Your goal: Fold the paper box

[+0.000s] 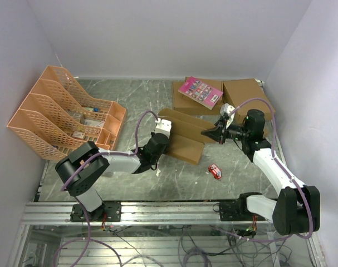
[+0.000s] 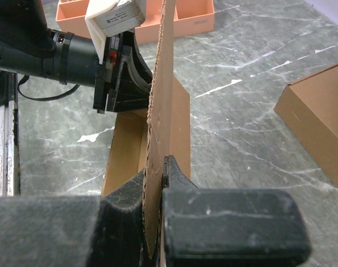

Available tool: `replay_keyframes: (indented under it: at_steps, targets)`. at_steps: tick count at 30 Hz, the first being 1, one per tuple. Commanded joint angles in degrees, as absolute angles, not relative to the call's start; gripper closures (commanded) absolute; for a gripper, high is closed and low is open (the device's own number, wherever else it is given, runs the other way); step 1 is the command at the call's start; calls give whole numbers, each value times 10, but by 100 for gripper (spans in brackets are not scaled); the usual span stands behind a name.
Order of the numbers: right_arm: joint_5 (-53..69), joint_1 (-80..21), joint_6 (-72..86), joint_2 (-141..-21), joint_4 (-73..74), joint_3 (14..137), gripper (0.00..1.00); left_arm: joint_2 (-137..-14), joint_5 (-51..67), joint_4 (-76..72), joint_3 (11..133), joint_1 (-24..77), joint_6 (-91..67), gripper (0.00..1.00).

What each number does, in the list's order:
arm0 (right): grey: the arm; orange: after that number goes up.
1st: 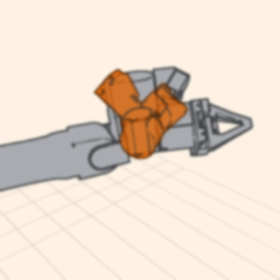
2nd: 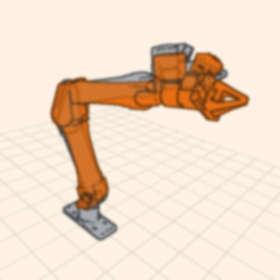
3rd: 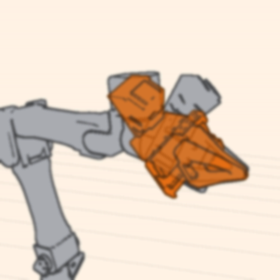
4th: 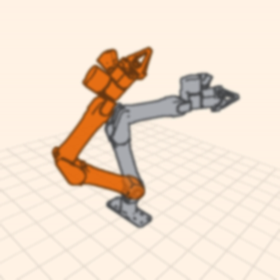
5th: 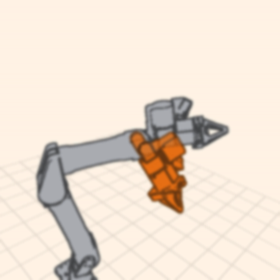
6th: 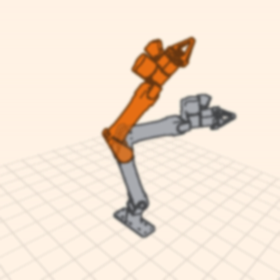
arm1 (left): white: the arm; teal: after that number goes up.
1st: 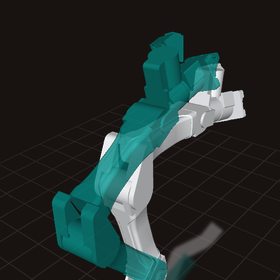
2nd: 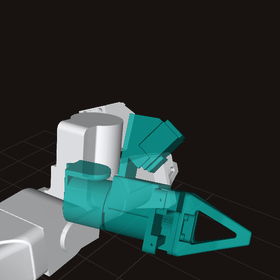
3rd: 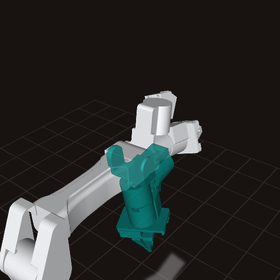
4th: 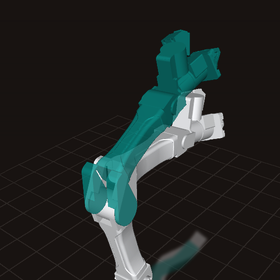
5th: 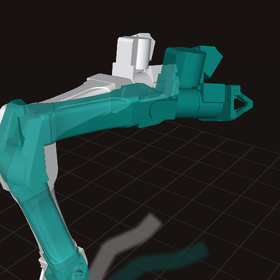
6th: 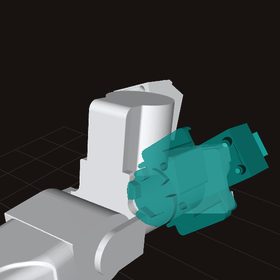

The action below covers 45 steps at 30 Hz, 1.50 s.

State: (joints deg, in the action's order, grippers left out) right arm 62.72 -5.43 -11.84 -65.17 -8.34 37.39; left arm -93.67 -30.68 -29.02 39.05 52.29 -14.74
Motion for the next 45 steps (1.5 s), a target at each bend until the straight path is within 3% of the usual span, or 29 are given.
replay_keyframes:
  at_steps: [1, 11, 26, 33, 38, 45]
  targets:
    - [617, -57, -132, -653, -73, 388, 100, -927, -322, -282, 401, 521, -142, 66]
    - [591, -72, -171, -656, -45, 395, 100, -892, -292, -251, 395, 521, -158, 56]
    - [586, -83, -187, -650, -43, 392, 100, -919, -251, -240, 390, 521, -185, 57]
    - [582, -83, -192, -649, -40, 392, 100, -946, -263, -226, 400, 520, -187, 64]
    - [572, -84, -199, -649, -35, 394, 100, -951, -277, -220, 395, 521, -186, 92]
    - [572, -87, -198, -652, -37, 394, 100, -949, -283, -208, 398, 521, -177, 93]
